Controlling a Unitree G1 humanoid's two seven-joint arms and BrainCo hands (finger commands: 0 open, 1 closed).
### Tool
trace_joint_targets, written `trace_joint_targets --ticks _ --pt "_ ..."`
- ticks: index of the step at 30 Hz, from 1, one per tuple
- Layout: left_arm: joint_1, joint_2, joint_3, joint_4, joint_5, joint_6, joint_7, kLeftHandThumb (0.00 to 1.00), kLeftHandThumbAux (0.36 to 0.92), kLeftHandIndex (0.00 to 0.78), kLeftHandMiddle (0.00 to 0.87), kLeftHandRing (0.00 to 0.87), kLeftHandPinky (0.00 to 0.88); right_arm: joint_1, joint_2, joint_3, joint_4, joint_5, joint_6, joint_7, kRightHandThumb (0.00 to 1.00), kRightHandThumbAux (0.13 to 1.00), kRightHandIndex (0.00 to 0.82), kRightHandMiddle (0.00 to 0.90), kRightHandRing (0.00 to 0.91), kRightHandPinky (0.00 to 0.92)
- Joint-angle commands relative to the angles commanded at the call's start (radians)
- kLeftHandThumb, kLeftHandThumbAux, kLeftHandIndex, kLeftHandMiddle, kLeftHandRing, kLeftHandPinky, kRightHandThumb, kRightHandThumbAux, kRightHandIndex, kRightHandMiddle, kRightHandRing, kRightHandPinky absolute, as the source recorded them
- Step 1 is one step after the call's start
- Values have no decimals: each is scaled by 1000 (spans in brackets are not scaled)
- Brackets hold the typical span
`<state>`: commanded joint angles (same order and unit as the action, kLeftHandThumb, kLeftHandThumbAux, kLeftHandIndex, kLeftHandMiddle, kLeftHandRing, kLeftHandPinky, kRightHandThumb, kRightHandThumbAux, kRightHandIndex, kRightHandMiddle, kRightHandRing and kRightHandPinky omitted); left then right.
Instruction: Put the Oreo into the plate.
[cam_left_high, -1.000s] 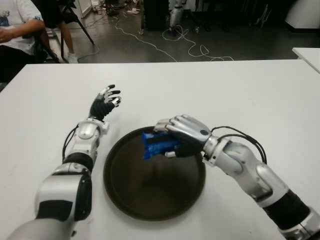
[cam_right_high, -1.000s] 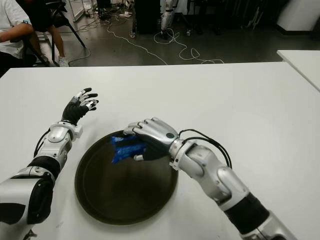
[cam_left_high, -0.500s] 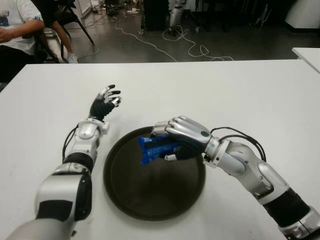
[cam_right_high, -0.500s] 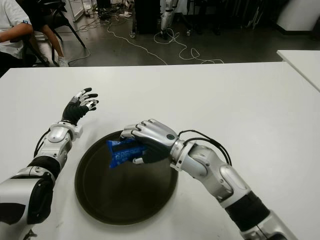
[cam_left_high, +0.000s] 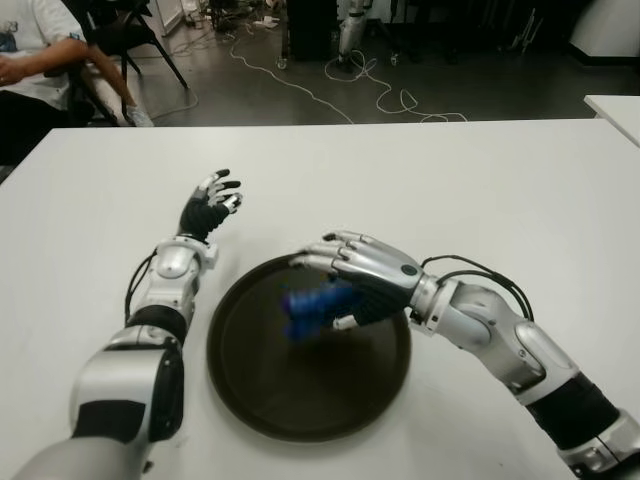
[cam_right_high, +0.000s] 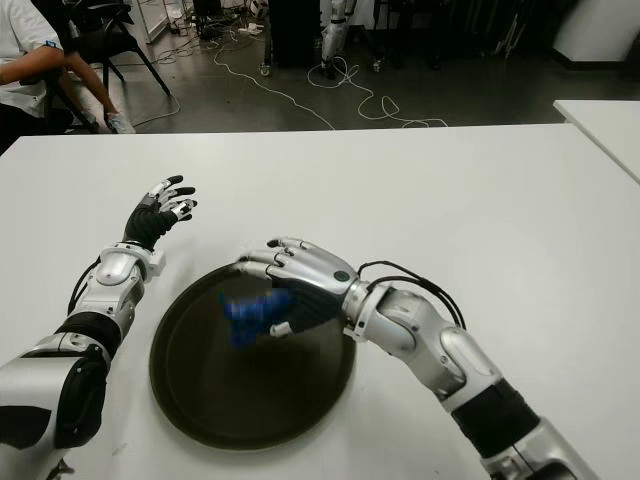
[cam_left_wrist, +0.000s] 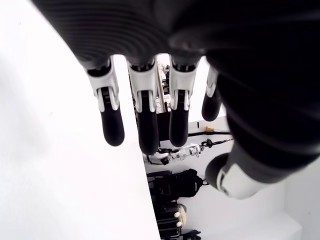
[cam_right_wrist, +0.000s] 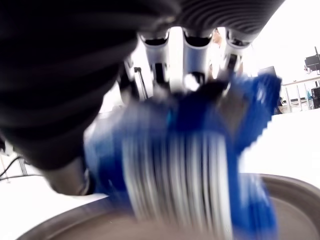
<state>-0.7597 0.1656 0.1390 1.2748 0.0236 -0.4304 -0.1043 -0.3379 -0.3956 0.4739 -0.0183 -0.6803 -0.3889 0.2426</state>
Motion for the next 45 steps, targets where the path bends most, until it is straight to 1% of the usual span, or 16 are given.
trace_joint_targets --ticks 9,17,28,33,35,37,40,42,44,45 --pt "-2 -1 2 3 -1 7 3 96 683 118 226 228 233 -2 -2 -8 5 6 -8 7 0 591 0 0 0 19" --pt "-1 -3 7 2 -6 2 -1 100 701 124 230 234 239 -4 2 -15 20 7 -30 -10 0 573 0 0 0 22" --pt "0 -2 6 0 -5 -3 -8 95 696 120 221 230 236 -2 3 -27 32 5 -38 -22 0 571 0 0 0 23" --pt "0 -2 4 0 -1 1 -2 90 700 116 215 225 233 -20 -5 -43 55 17 -45 -26 0 580 0 0 0 11" --pt "0 -2 3 0 0 3 2 90 700 116 214 224 232 -31 -12 -56 66 24 -46 -26 0 578 0 0 0 7" --pt "0 -3 3 0 0 4 6 90 698 117 215 223 233 -53 -21 -75 113 29 -55 -42 0 570 0 0 0 2" --pt "0 -3 2 0 1 5 7 90 696 119 217 223 233 -64 -23 -83 139 30 -67 -50 0 564 0 0 0 0" --pt "-1 -2 2 1 1 6 9 91 698 121 219 224 235 -101 -25 -92 218 27 -82 -78 0 562 0 0 0 0" --pt "-2 0 1 1 2 8 7 93 699 124 221 226 239 -198 -39 -110 423 24 -101 -129 0 562 0 0 0 0" --pt "-2 0 1 1 2 8 6 93 697 124 222 229 244 -232 -45 -116 501 25 -109 -147 0 558 0 2 0 0"
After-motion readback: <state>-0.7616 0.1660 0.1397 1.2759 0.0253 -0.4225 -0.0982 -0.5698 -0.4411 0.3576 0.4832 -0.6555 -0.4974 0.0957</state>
